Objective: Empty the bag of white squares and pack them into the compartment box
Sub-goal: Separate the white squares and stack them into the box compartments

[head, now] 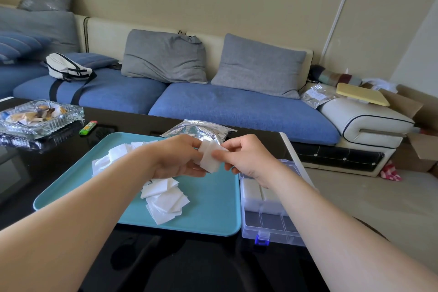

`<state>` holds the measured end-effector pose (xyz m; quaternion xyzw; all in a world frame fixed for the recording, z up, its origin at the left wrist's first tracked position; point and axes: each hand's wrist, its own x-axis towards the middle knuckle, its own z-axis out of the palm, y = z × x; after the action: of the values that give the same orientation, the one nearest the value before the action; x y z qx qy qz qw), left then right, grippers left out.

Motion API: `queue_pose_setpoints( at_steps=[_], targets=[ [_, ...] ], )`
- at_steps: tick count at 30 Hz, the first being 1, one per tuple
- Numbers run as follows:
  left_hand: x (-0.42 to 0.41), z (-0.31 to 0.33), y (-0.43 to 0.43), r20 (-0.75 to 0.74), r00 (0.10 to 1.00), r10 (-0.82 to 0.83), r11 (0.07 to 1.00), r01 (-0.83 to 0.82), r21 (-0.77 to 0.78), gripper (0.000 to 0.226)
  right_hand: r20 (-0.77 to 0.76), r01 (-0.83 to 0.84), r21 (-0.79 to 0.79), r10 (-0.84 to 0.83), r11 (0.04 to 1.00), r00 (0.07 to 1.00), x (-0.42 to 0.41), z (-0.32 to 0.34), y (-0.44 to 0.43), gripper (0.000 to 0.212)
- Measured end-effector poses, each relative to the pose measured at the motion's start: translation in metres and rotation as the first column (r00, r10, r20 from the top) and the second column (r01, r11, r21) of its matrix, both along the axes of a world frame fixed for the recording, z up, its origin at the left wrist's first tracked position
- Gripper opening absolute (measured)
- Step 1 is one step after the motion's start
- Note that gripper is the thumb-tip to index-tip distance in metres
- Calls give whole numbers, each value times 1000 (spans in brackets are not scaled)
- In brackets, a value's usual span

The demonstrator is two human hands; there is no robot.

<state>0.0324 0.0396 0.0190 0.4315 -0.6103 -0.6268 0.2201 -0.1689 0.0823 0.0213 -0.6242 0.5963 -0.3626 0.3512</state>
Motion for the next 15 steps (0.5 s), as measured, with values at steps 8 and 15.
queue_pose_setpoints(
  at_steps=[8, 15],
  targets=[
    [-3, 3, 3, -66, 993, 93, 991, -87, 99, 35, -39, 1, -74, -4, 997, 999, 2, -5, -4, 4],
    [-2, 6, 7, -58, 998, 22, 996, -17, 93, 27, -29, 52, -131, -56, 990, 998, 5, -8, -6, 17]
  ],
)
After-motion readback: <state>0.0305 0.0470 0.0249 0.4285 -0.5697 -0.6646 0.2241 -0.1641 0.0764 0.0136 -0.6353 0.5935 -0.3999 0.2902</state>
